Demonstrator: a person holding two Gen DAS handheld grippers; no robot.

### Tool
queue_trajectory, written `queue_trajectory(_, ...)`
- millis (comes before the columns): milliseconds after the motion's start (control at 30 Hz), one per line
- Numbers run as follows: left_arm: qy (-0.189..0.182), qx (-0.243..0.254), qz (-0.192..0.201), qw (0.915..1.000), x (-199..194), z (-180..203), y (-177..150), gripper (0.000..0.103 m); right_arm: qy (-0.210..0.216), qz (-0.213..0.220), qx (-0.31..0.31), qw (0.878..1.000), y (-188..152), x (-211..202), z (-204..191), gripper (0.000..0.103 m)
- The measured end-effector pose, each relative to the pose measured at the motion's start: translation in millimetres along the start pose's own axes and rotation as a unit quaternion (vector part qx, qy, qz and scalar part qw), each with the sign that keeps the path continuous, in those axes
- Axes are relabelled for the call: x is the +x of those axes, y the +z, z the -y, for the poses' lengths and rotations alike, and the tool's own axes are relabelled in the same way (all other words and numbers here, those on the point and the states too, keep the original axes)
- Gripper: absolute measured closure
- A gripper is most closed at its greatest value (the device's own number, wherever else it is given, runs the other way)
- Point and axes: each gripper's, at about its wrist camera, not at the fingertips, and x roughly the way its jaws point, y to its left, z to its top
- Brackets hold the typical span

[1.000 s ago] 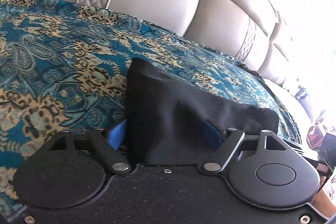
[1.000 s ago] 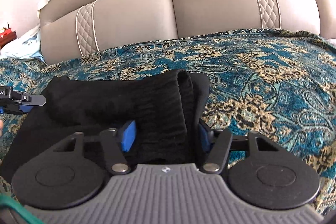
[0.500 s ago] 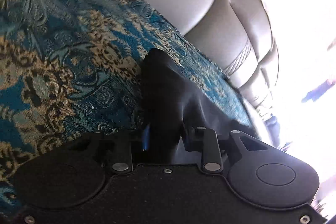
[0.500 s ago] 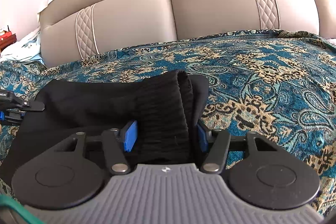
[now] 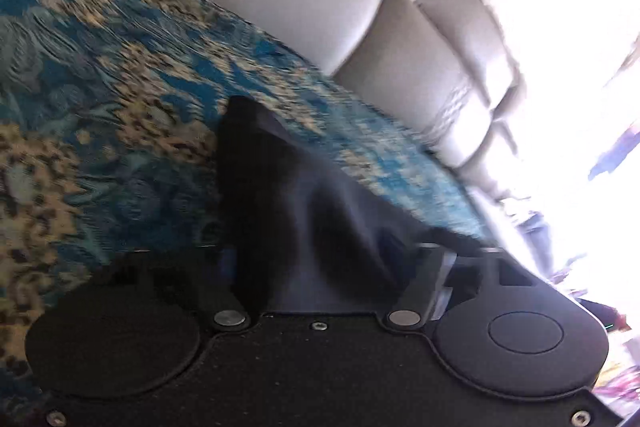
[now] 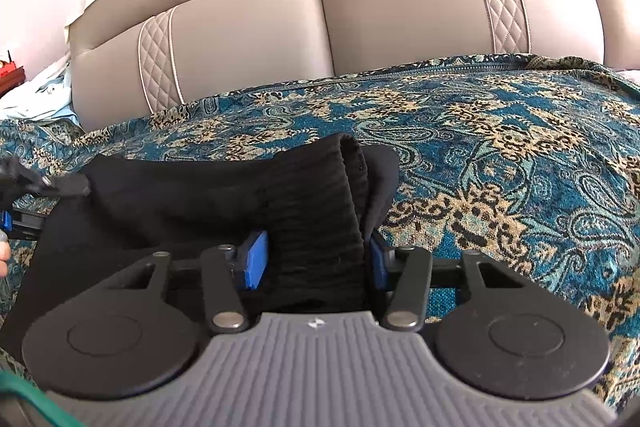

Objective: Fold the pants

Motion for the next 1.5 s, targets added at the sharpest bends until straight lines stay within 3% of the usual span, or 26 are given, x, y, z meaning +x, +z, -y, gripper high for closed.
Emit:
queue_trajectory(33,0.02,0.004,0.003,0.9998,-1,1,-2,0.075,0.001,0.0,0.002,1.0,0,0,0,0.052)
queue_trajectory(67,0.035,-0.006,0.006,0.9994,-2,-1,-3,0.083,0.002,0.001,0.004,1.0,0,0,1,0.054)
queue_trajectory(167,0.047,-0.068,0.028,0.9962,-12,-7,-7,0.093,0.012,-0.001,0.014,1.0,1,1,-1,0.057)
queue_trajectory(300,0.106,-0.067,0.072,0.9895,-27,1,-8,0.093,0.011,0.005,0.001,1.0,2,9,-24,0.063)
queue_trajectory(367,0.124,-0.063,0.076,0.9873,-31,-7,1,0.093,0.012,0.008,-0.001,1.0,5,18,-38,0.07)
queue_trajectory(533,0.191,-0.015,0.105,0.9758,-41,-23,36,0.093,0.03,0.011,-0.01,0.999,24,53,-86,0.076)
queue_trajectory(800,0.242,0.0,0.121,0.9629,-25,-56,103,0.093,0.049,0.013,-0.016,0.999,69,117,-137,0.077)
queue_trajectory(900,0.277,0.012,0.092,0.9565,-11,-61,107,0.086,0.036,-0.009,0.003,0.999,73,128,-139,0.056)
queue_trajectory(967,0.298,0.021,0.086,0.9505,-9,-62,102,0.07,0.018,-0.013,0.002,1.0,66,127,-136,0.04)
queue_trajectory(1067,0.294,0.023,0.095,0.951,-20,-62,91,0.066,0.019,-0.009,-0.014,1.0,50,113,-125,0.027)
queue_trajectory(1233,0.303,0.052,0.116,0.9443,-49,-42,70,0.06,0.036,-0.003,0.004,0.999,33,79,-106,0.024)
queue_trajectory(1300,0.305,0.08,0.119,0.9416,-57,-28,59,0.059,0.024,-0.011,0.0,1.0,28,72,-106,0.023)
queue_trajectory(1400,0.311,0.116,0.098,0.9382,-58,-12,45,0.057,-0.002,-0.004,-0.034,0.999,18,71,-113,0.02)
queue_trajectory(1500,0.334,0.15,0.08,0.927,-52,-1,31,0.057,-0.006,0.001,-0.026,1.0,25,66,-116,0.019)
